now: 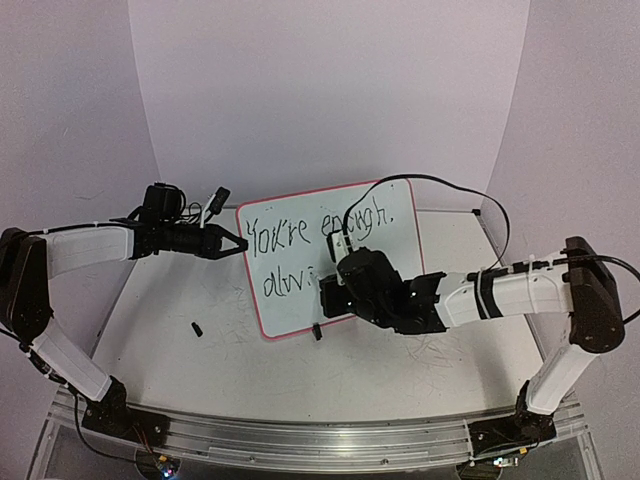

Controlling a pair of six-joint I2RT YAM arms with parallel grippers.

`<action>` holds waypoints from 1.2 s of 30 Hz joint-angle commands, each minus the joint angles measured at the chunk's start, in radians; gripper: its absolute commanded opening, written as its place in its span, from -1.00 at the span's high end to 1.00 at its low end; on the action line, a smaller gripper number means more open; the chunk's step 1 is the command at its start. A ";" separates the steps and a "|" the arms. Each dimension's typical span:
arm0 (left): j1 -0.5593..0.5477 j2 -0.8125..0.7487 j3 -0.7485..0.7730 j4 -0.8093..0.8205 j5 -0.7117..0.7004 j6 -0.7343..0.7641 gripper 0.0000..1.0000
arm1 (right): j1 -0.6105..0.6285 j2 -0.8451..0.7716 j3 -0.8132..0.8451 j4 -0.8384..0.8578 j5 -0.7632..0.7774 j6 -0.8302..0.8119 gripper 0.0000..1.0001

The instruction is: Write a sentence on the whiteboard

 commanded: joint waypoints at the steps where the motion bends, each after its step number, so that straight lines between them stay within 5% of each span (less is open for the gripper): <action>1: -0.019 -0.002 0.032 -0.007 0.007 0.042 1.00 | -0.022 -0.032 0.012 0.058 0.008 0.005 1.00; 36: -0.019 -0.002 0.033 -0.007 0.009 0.045 1.00 | -0.016 0.053 0.039 0.033 -0.028 -0.007 1.00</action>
